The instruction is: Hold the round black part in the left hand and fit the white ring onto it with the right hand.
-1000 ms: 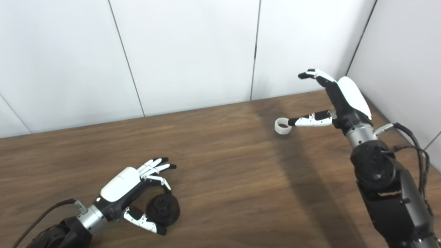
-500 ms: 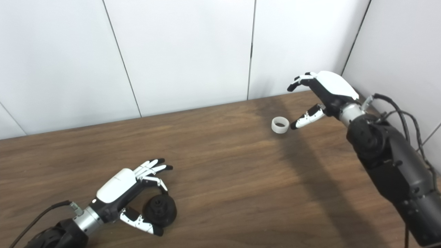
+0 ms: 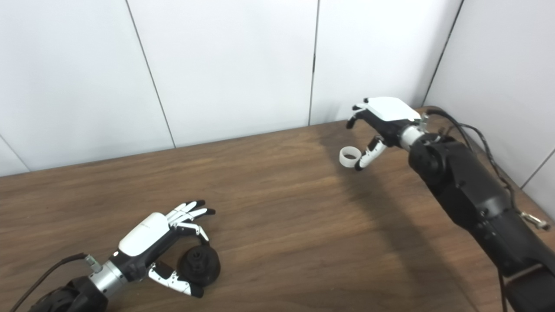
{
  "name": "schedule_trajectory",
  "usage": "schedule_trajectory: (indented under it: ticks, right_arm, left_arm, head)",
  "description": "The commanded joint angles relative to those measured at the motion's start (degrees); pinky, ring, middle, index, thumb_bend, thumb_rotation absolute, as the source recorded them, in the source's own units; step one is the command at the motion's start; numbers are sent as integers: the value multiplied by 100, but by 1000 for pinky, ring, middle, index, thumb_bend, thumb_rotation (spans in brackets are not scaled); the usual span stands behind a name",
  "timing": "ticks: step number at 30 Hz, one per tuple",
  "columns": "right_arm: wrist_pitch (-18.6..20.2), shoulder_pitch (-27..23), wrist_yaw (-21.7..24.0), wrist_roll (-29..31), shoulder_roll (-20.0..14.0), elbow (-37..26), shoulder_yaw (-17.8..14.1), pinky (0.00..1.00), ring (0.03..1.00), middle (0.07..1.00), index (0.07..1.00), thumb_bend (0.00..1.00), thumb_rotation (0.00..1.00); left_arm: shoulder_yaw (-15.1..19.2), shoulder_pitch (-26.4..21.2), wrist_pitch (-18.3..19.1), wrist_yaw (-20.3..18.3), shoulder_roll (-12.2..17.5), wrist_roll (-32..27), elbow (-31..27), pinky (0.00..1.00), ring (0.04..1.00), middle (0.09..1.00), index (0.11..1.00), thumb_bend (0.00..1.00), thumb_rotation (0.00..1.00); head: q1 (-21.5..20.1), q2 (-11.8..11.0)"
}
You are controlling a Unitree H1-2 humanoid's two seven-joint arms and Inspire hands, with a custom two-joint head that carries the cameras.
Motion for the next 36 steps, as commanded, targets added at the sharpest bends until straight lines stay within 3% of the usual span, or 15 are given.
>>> schedule_trajectory:
  ticks: [1,9,36]
  right_arm:
    - [-74,-284,8,-113,-119,10,6,1000,1000,947,727,958,223]
    - [-81,-426,-10,-524,-28,263,296,1000,1000,967,756,982,276]
    - [-293,-544,-141,-782,40,658,310,1000,1000,964,747,943,292]
  left_arm:
    - [-4,17,35,-116,170,64,-42,1000,1000,927,481,525,65]
    - [-13,53,37,-118,260,55,-84,1000,1000,928,481,525,64]
    - [56,167,35,-187,340,-5,-293,1000,1000,930,481,525,65]
  head:
    - [-33,-25]
    - [-124,-64]
    - [-170,-48]
